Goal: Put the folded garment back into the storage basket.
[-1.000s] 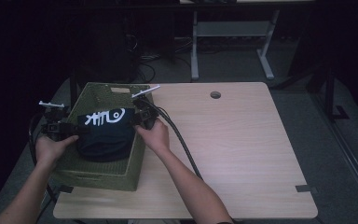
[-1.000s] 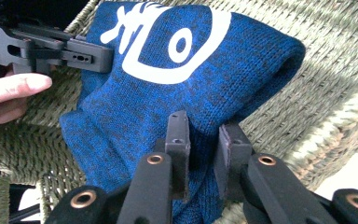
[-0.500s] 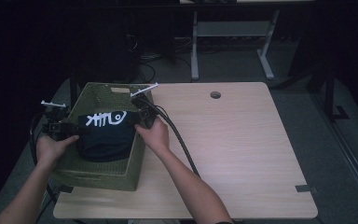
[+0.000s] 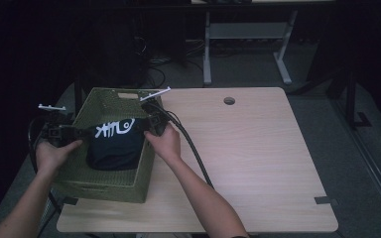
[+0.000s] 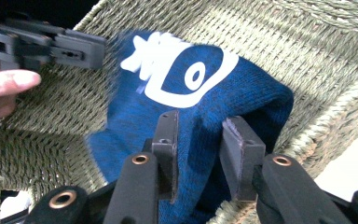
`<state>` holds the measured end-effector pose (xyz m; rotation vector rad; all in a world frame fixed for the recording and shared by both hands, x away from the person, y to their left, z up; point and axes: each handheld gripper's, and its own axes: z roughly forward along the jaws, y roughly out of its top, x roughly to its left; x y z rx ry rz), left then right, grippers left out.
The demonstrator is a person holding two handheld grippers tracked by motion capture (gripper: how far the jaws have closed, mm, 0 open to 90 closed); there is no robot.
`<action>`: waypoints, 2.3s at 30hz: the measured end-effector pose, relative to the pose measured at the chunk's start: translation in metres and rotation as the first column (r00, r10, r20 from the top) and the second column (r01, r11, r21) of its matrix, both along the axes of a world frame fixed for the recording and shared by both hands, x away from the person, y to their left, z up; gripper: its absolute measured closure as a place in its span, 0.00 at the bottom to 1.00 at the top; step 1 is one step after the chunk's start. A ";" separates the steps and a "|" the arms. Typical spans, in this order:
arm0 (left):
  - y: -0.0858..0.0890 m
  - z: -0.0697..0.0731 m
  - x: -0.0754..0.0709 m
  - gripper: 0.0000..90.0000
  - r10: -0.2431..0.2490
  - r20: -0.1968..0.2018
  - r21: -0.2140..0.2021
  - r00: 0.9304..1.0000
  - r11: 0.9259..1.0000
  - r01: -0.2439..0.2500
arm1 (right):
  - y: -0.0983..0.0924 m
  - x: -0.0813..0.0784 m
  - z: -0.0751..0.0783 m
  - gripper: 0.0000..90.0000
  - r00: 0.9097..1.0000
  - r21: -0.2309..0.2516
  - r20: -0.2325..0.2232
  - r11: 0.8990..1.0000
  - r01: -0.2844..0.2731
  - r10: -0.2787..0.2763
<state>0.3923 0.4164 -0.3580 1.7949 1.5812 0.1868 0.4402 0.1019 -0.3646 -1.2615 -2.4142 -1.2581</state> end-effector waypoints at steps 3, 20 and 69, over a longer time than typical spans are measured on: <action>-0.001 0.004 0.000 0.66 -0.006 0.008 -0.001 1.000 1.000 0.006 | -0.002 0.000 0.002 0.74 1.000 0.017 0.008 1.000 0.004 -0.005; -0.006 0.009 -0.008 0.66 -0.021 0.039 -0.030 0.999 0.999 0.022 | -0.018 -0.002 0.015 0.69 1.000 0.064 0.017 0.998 0.011 -0.012; -0.069 0.044 -0.090 0.58 -0.017 0.205 -0.061 0.979 0.998 0.030 | -0.130 -0.018 0.029 0.54 0.998 0.171 0.040 0.985 0.039 -0.047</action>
